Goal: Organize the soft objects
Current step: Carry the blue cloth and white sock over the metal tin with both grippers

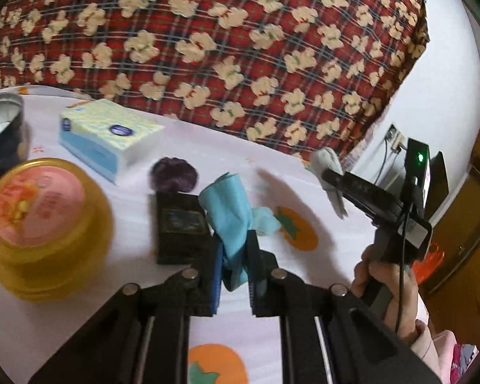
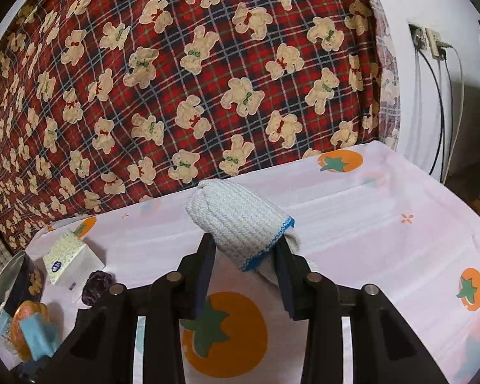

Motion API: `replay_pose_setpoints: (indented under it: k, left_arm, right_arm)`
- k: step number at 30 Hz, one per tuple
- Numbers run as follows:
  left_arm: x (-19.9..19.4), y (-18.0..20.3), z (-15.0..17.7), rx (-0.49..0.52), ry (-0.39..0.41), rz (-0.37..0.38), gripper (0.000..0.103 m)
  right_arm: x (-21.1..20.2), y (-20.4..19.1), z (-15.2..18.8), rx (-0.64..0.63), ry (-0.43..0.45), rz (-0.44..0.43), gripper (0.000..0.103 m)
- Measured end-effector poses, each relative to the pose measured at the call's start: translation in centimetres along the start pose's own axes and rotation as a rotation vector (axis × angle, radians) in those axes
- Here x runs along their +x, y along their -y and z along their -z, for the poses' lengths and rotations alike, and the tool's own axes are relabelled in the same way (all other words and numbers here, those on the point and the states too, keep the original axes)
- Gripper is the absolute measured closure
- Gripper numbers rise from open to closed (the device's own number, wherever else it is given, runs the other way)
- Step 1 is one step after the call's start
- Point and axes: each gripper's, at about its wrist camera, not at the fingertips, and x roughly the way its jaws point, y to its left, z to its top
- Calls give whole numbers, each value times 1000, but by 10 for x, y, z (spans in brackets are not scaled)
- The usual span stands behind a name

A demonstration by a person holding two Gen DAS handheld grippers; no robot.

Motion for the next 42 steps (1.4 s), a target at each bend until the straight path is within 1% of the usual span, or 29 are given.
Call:
replay_pose_setpoints:
  k: [2,7,11,15,20,23,27,32,39,42]
  left_arm:
    - [-5,-6,-1,-2,9,-18,92]
    - [-20,-12,-4,55,58,-68,92]
    - [-30,-21,-5,71,73,-81,92]
    - [-38,-33,-6,75,71,-100,92]
    - [-52,-40,-6,102,86,-111,92]
    - [-62,-45,-8,113,96,-111,92]
    - [-76,-56,-12,127,114,-140,92]
    - [-89,-72,-16,129,131,-188,92]
    - [-110,-95,-22,136,167,-255,92]
    - [-118,-105,-25,131,181,-268,92]
  right_arm:
    - [-2,-2,1,-17,16,27,64]
    - [-17,-12,5,-52,81,61,64]
    - [-32,-23,14,-42,101,68,64]
    - [-46,-41,26,-74,116,77,64]
    - [-75,-63,44,-111,184,90,64]
    - [-85,-75,51,-117,193,83,64]
    - [-92,-94,60,-114,191,53,64]
    - [-93,-127,72,-108,154,-32,64]
    - [-95,-180,89,-142,137,-129,63]
    - [-99,-200,91,-146,144,-172,63]
